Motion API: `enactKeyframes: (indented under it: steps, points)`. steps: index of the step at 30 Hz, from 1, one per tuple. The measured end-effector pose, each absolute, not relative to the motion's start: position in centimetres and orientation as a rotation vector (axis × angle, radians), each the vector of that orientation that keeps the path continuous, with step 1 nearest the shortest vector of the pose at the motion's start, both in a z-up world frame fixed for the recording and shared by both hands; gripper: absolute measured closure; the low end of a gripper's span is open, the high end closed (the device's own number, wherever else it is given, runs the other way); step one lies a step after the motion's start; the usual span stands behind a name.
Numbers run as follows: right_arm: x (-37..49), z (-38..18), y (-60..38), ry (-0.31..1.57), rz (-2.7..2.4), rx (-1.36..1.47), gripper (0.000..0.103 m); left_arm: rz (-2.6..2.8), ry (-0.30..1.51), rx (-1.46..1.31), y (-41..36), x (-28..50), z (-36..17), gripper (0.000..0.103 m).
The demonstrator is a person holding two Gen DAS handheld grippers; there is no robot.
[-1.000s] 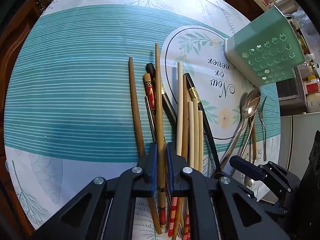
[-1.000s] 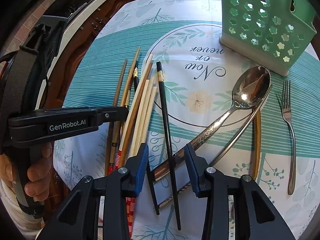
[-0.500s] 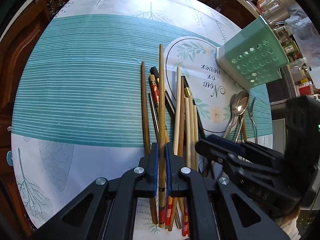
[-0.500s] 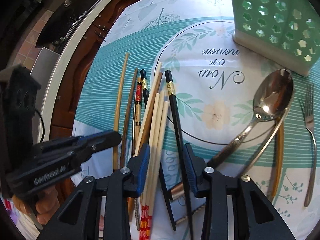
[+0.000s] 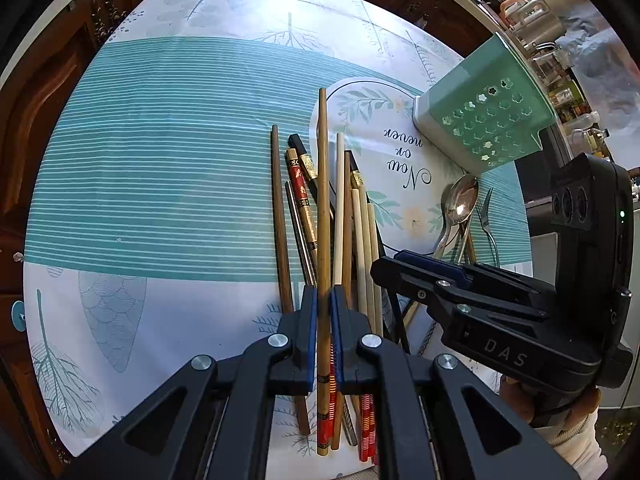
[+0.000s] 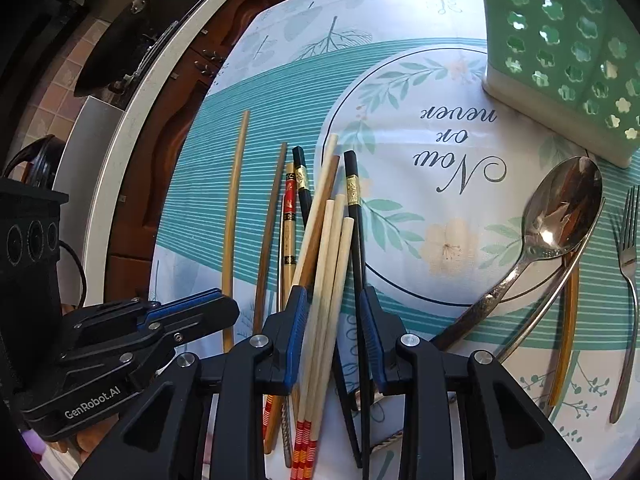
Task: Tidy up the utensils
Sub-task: 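Grasp a light wooden chopstick with the right tool while the left tool grasps a long wooden chopstick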
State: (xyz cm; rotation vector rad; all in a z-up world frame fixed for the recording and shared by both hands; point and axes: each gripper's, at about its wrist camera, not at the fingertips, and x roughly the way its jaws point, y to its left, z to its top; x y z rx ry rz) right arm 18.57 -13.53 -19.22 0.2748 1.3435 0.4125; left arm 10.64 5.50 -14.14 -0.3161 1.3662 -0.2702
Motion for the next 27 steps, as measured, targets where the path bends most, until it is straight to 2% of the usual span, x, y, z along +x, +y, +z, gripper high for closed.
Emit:
enactKeyframes:
  steps: [3,4,10,16,27]
  points:
    - [18.3,-19.5,-13.6,1.360,0.429,0.285,0.075,-0.274,1.365,-0.320,5.5,10.5,-14.0,0.099]
    - [18.4,-19.6,-13.5,1.360,0.431,0.288,0.078,-0.275,1.365,-0.321,5.5,10.4,-14.0,0.099]
    - [18.6,-20.8,-12.8,1.384,0.423,0.275,0.080,-0.271,1.368,-0.326,5.8,10.1,-14.0,0.099]
    - [18.6,-20.8,-12.4,1.362,0.415,0.262,0.096,-0.265,1.371,-0.329,6.0,10.0,-14.2,0.099]
    - [17.0,-17.8,-14.2,1.306,0.447,0.302,0.097,-0.271,1.338,-0.314,5.3,9.8,-13.0,0.099]
